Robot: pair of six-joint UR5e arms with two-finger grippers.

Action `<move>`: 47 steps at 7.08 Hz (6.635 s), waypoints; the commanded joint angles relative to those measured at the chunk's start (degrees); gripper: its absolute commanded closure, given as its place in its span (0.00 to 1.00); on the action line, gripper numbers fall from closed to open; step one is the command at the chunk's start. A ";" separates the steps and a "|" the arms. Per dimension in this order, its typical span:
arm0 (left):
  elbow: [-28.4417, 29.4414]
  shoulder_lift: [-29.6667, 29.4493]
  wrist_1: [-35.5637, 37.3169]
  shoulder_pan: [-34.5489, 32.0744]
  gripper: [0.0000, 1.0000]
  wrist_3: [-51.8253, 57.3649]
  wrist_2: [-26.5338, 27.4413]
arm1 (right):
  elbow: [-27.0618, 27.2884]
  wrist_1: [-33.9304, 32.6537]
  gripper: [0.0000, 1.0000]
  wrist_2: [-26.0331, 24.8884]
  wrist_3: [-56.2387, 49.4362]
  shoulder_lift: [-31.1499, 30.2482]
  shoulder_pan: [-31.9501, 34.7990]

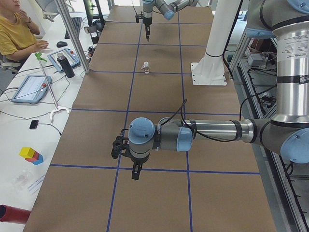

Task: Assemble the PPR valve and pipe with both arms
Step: 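Lift the fitting with the right gripper and carry it above the valve, then lower the fitting onto the valve top and press it down with the right gripper, then open the right gripper and withdraw the right arm away from the valve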

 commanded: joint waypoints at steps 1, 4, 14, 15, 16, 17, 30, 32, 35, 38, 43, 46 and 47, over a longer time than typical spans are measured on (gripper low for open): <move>-3.43 4.01 -1.36 0.03 0.00 -8.34 -0.39 | 0.58 -7.65 1.00 0.01 7.92 9.44 -2.01; -4.32 5.00 -3.48 0.30 0.00 -11.27 -0.22 | -0.29 -15.94 1.00 -0.08 12.05 18.77 -3.49; -4.67 5.09 -4.10 0.38 0.00 -11.27 -0.30 | -21.47 -17.96 1.00 -13.78 25.97 36.28 -14.31; -4.76 5.09 -4.10 0.38 0.00 -11.27 -0.30 | -21.82 -17.88 1.00 -14.14 25.88 36.37 -14.31; -4.85 5.09 -4.01 0.38 0.00 -11.27 -0.30 | -21.82 -17.79 1.00 -14.14 25.88 36.37 -14.31; -4.85 5.09 -4.01 0.38 0.00 -11.27 -0.30 | -21.82 -17.53 1.00 -14.14 25.88 36.37 -14.31; -5.02 5.00 -4.01 0.47 0.00 -11.27 -0.30 | -22.00 -15.15 1.00 -14.14 25.18 35.75 -14.49; -5.02 5.00 -4.10 0.47 0.00 -11.27 -0.30 | -22.00 -15.15 1.00 -14.05 25.18 35.75 -14.84; -5.02 5.00 -4.10 0.56 0.00 -11.27 -0.30 | -21.91 -15.15 0.44 -14.14 25.44 35.41 -14.84; -5.02 5.09 -4.10 0.56 0.00 -11.27 -0.30 | -22.00 -15.15 0.01 -15.46 24.91 35.31 -14.84; -4.94 8.16 -6.82 0.56 0.00 -11.09 -0.04 | -20.95 -15.50 0.00 -1.97 11.25 35.49 1.02; -4.32 7.38 -4.46 4.57 0.00 -2.59 3.27 | -17.52 -18.58 0.00 5.09 -13.30 26.48 15.69; -5.02 6.50 -0.53 6.60 0.00 -2.13 3.82 | -17.60 -18.49 0.00 6.07 -24.02 22.09 20.18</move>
